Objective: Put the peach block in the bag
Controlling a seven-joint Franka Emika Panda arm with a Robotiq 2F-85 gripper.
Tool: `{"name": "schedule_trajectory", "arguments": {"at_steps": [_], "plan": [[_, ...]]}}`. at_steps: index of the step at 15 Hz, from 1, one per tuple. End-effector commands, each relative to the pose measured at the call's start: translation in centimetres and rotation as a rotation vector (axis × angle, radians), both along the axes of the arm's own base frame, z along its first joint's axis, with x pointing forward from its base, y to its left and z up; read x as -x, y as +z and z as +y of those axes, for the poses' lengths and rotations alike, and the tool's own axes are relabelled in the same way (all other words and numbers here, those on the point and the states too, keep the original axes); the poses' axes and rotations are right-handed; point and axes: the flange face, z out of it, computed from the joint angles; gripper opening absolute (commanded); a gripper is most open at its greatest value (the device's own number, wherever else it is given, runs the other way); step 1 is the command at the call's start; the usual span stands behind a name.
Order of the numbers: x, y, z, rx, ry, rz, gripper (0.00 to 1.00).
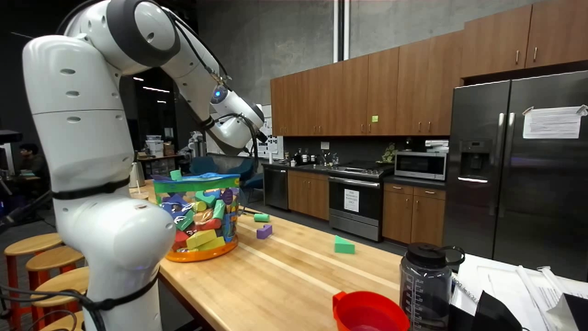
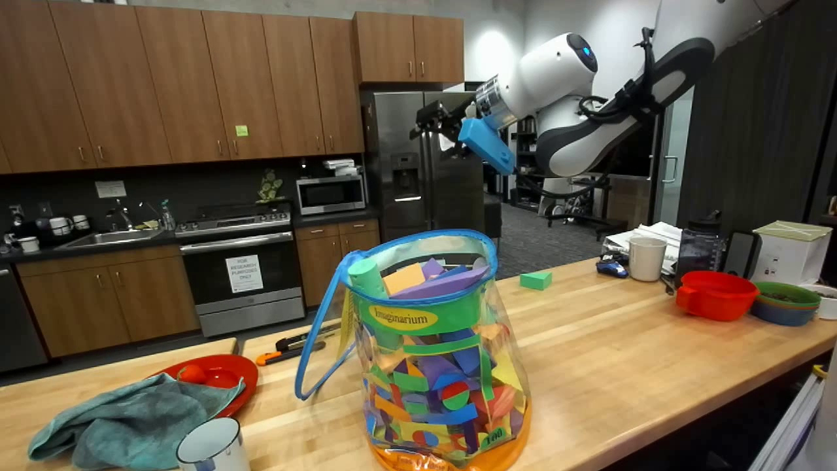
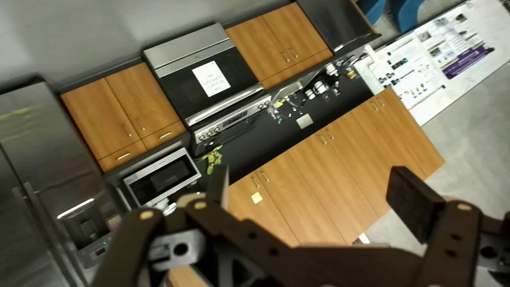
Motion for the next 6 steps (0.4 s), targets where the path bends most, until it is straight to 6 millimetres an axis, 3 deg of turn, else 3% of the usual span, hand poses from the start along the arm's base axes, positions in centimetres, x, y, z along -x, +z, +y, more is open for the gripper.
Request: {"name": "schedule_trajectory", "arguments": {"at_steps": [1, 3, 4, 6], "plan": [[-0.9, -2.0, -2.0, 0.089, -0.082, 0.076, 1.0], [-1.1, -5.1, -1.5, 0.111, -0.085, 0.141, 1.0], [-1.2, -3.0, -1.9, 0.085, -0.086, 0.093, 1.0], [-1.1, -5.1, -1.4, 0.097, -0.08, 0.137, 1.0]]}}
